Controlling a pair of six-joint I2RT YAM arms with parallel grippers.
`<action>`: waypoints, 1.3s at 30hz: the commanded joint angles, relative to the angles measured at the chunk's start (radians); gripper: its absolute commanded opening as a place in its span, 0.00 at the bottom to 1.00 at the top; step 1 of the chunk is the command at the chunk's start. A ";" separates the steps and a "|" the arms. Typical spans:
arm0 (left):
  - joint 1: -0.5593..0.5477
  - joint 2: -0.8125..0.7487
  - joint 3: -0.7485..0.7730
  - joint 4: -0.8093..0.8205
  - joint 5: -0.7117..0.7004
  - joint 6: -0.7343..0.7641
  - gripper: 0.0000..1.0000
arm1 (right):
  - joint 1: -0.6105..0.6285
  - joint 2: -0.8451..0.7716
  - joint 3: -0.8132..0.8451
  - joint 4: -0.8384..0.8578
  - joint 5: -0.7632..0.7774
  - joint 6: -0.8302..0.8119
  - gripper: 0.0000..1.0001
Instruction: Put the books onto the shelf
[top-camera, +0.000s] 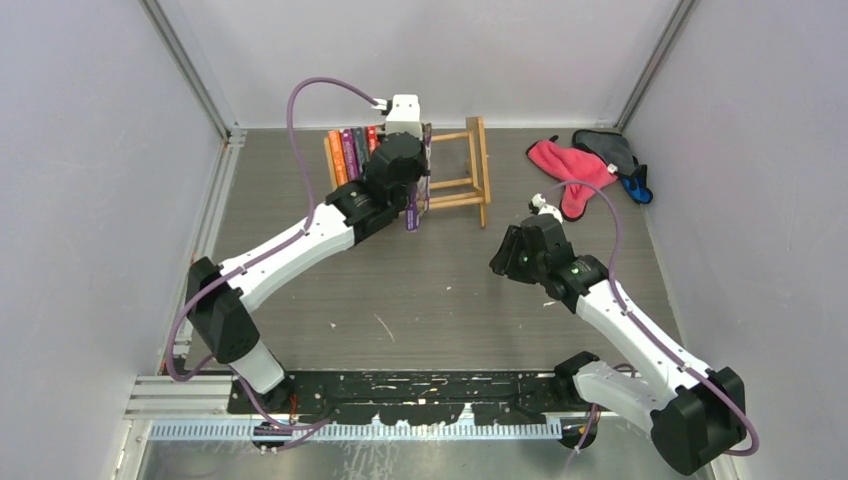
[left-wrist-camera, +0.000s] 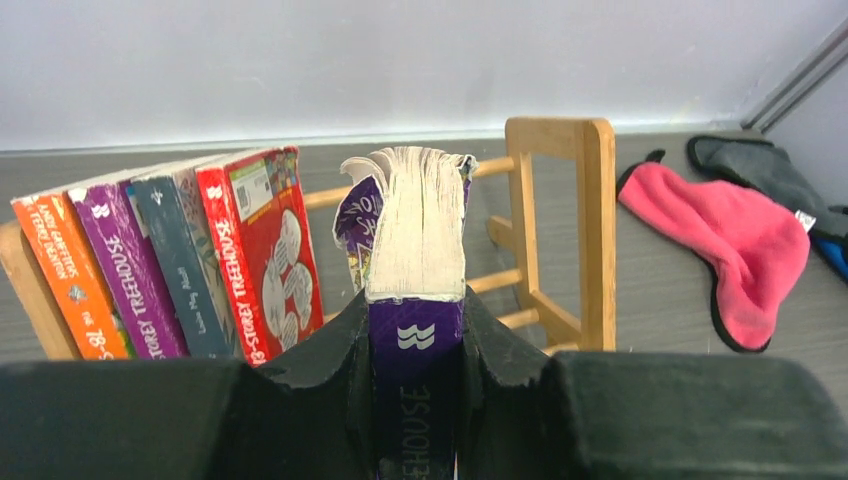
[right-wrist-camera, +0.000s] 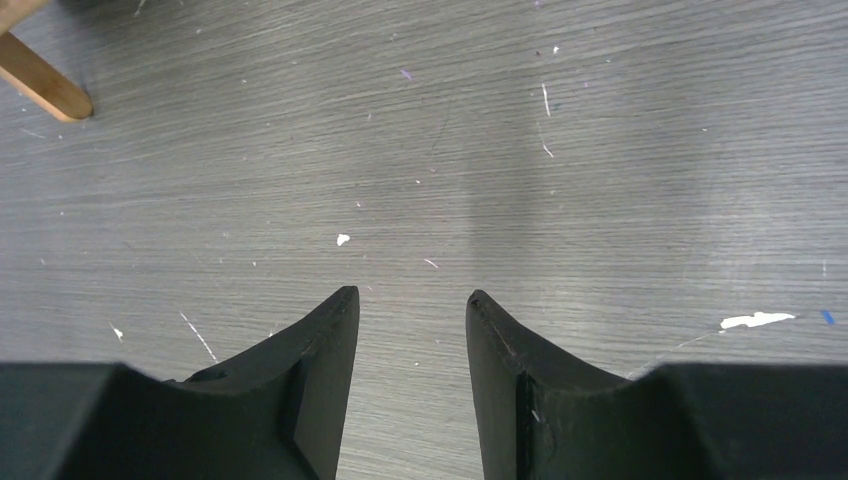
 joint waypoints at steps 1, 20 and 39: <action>0.017 0.004 0.023 0.255 -0.062 0.051 0.00 | -0.001 -0.028 0.009 -0.020 0.051 -0.015 0.49; 0.137 0.140 -0.007 0.443 -0.078 0.124 0.00 | -0.001 0.004 0.018 -0.008 0.100 -0.015 0.49; 0.198 0.254 -0.053 0.509 -0.072 0.045 0.00 | -0.001 0.084 0.019 0.022 0.106 -0.008 0.48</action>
